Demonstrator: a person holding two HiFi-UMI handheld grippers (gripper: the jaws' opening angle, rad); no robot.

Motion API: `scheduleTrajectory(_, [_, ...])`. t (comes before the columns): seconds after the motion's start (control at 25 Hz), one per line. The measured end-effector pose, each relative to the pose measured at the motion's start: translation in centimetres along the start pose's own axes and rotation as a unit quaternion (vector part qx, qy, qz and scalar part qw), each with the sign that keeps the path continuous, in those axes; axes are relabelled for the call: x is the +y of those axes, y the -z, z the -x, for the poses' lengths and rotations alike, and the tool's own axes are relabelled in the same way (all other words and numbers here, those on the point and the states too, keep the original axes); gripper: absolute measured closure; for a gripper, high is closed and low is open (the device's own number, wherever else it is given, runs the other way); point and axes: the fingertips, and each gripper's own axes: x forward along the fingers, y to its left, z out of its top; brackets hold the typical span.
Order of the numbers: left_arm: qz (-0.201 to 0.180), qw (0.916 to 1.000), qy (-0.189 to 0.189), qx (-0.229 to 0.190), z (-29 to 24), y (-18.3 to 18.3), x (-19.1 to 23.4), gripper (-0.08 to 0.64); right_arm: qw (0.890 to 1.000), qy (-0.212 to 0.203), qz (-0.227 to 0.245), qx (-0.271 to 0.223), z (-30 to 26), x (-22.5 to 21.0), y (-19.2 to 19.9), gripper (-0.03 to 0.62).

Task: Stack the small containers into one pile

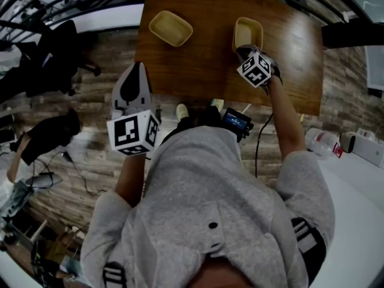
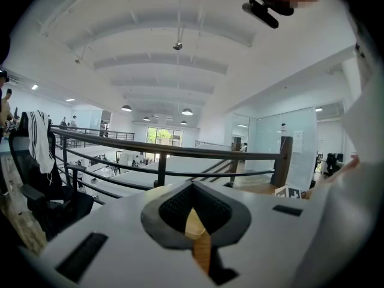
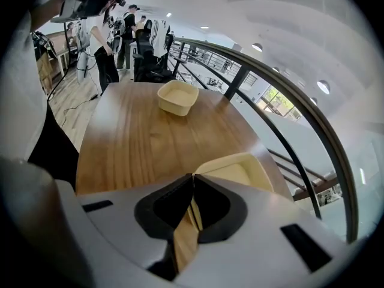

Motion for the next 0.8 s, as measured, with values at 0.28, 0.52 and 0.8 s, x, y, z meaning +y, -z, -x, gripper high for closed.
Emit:
scheduleTrajectory(0.28, [-0.002, 1.0, 0.002, -0.002, 0.2, -0.5, 0.0, 0.549, 0.999, 0.003, -0.032, -0.006, -0.2, 0.2, -0.2, 0.56])
scheduleTrajectory(0.52, [-0.004, 0.9999, 0.012, -0.002, 0.3, -0.1, -0.2, 0.549, 0.999, 0.009, -0.049, -0.008, 0.4, 0.3, -0.1, 0.508])
scheduleTrajectory(0.8, [-0.009, 0.9994, 0.034, -0.001, 0.1, 0.2, -1.2, 0.549, 0.995, 0.039, -0.089, -0.022, 2.3, 0.5, 0.4, 0.531])
